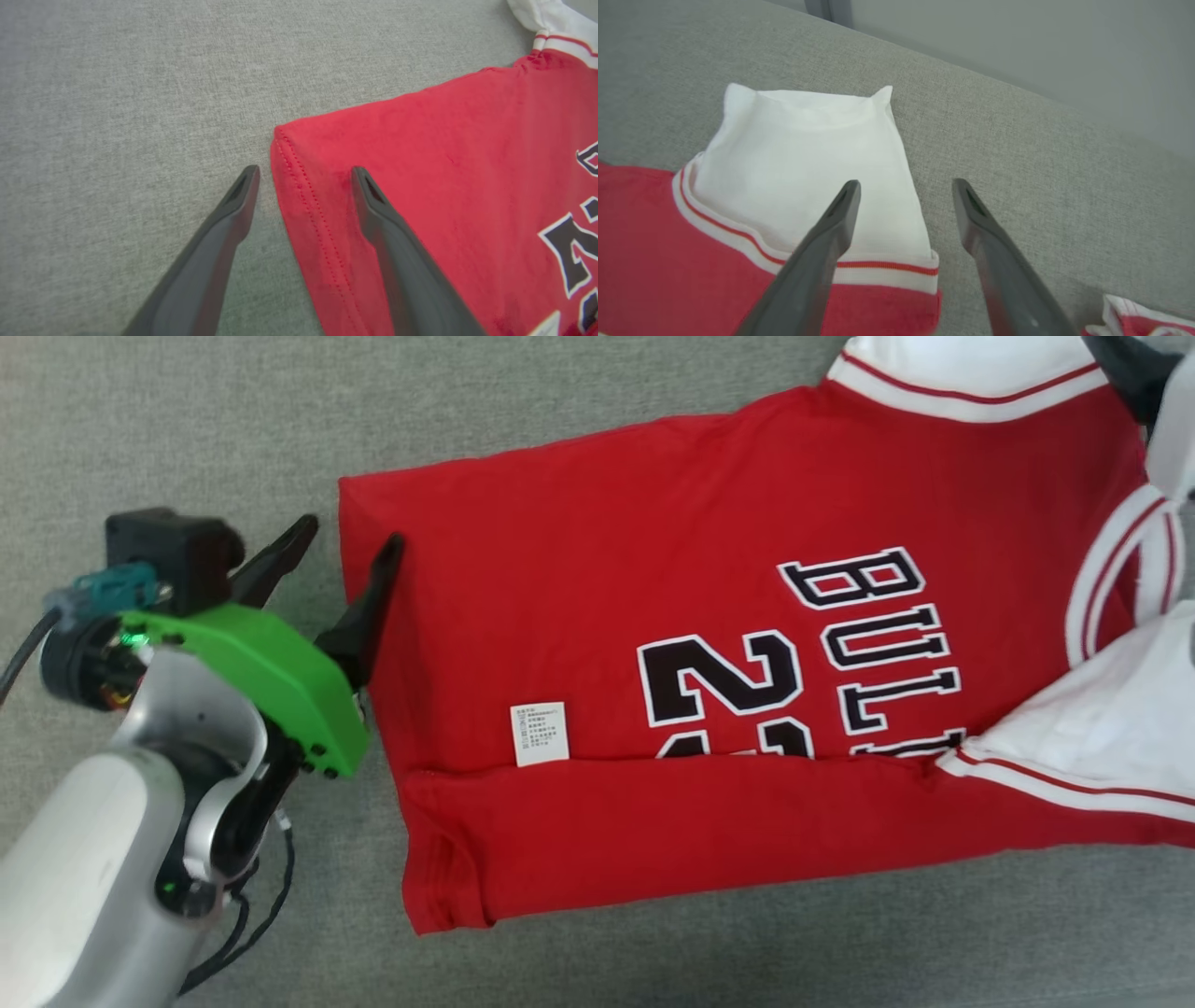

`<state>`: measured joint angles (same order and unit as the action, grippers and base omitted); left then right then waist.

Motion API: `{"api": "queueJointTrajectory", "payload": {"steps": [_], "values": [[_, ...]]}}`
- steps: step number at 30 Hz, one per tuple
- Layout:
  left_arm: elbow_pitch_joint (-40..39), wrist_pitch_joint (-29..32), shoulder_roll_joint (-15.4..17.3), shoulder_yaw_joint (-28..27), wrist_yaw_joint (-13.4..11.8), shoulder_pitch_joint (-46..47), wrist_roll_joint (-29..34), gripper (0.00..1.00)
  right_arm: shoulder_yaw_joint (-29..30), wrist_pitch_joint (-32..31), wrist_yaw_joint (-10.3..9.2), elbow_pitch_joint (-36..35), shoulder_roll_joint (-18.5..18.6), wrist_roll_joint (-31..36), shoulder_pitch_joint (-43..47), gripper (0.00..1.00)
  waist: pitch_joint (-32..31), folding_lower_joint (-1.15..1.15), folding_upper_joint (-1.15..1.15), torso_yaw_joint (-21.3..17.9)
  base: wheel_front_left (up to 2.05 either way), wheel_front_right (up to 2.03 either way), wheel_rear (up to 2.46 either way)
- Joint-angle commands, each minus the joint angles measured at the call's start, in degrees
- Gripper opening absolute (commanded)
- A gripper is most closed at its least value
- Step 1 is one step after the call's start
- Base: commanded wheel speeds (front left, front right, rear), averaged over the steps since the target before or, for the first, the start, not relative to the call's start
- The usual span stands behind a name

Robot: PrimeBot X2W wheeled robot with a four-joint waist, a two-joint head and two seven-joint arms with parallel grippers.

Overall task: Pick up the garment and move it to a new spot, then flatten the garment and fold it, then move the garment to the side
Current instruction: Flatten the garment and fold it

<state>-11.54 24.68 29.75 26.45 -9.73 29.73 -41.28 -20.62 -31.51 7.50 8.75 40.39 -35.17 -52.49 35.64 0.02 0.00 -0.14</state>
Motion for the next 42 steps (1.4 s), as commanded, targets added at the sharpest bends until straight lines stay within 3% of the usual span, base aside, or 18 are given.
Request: {"api": "queueJointTrajectory", "payload": {"steps": [1, 8, 16, 17, 18, 26, 30, 37, 42], "values": [[0.7, 0.2, -0.4, 0.3, 0.6, 2.1, 0.9, 1.0, -0.7, 0.1, -0.02, 1.7, -0.5, 0.7, -2.1, 1.0, 2.8, -0.02, 0.0, 2.8, 0.0, 0.0, 0.0], [4.2, 0.8, -3.5, 3.2, 3.0, 7.8, 1.1, 1.0, -4.9, 1.6, -0.02, 13.4, -3.2, 3.0, -11.0, 1.0, 3.5, -0.02, 0.0, 4.2, 0.0, 0.0, 0.0], [5.9, 2.2, -4.8, 5.1, 3.9, 9.9, 1.1, 0.98, -10.7, 3.5, 0.01, 19.3, -6.3, 1.2, -13.6, 1.0, 3.6, -0.02, 0.0, 3.7, 0.0, 0.0, 0.0], [6.1, 2.2, -5.0, 5.2, 4.0, 9.8, 0.8, 0.48, -11.7, 3.8, 0.02, 19.4, -6.7, 0.6, -13.6, 1.0, 3.6, -0.02, 0.0, 3.6, 0.0, 0.0, 0.0], [6.2, 1.7, -5.2, 5.0, 4.2, 9.8, 0.4, 0.0, -12.7, 4.8, 0.04, 19.4, -7.1, -0.2, -13.7, 0.0, 3.6, -0.02, 0.0, 3.4, 0.0, 0.0, 0.0], [6.0, -2.1, -4.0, 2.7, 5.1, 7.3, -0.7, 0.0, -13.2, 18.5, -0.02, 19.5, -5.6, -6.6, -14.5, 0.0, 0.4, -0.02, 0.0, 1.5, 0.0, 0.0, 0.0], [3.8, -5.0, -3.4, 0.6, 4.8, 4.3, -2.4, 0.0, -12.5, 23.3, -0.03, 15.4, -1.9, -11.6, -10.6, 0.0, -2.4, -0.02, 0.0, -0.4, 0.0, 0.0, 0.0], [-0.4, -8.4, -1.6, -1.0, 4.0, -5.6, -4.4, 0.0, -13.1, 30.1, -0.01, 3.0, 4.7, -17.3, 5.7, 0.0, -8.1, -0.02, 0.0, -4.3, 0.0, 0.0, 0.0], [-2.4, -12.5, -1.7, -3.7, 1.9, -15.6, -7.5, 0.0, -11.9, 34.0, -0.01, -2.0, 5.3, -16.6, 17.6, 0.0, -11.6, -0.02, 0.0, -7.1, 0.0, 0.0, 0.0]]}}
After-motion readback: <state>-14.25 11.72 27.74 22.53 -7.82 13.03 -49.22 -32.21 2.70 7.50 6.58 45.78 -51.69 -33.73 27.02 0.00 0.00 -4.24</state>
